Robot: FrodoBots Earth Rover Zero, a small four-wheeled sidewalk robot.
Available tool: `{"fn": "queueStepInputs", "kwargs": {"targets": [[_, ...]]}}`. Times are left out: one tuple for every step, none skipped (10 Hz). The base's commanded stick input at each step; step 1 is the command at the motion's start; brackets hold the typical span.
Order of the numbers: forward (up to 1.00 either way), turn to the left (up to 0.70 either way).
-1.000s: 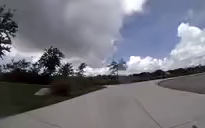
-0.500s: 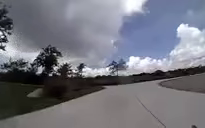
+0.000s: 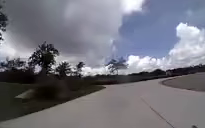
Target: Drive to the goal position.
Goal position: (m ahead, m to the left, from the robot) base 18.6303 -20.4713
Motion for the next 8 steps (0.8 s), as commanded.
{"fn": "queueStepInputs", "kwargs": {"targets": [[0.85, -0.1], [0.85, -0.26], [0.85, -0.34], [0.85, -0.34], [0.85, -0.34], [0.85, -0.34], [0.85, -0.34], [0.85, 0.0]]}}
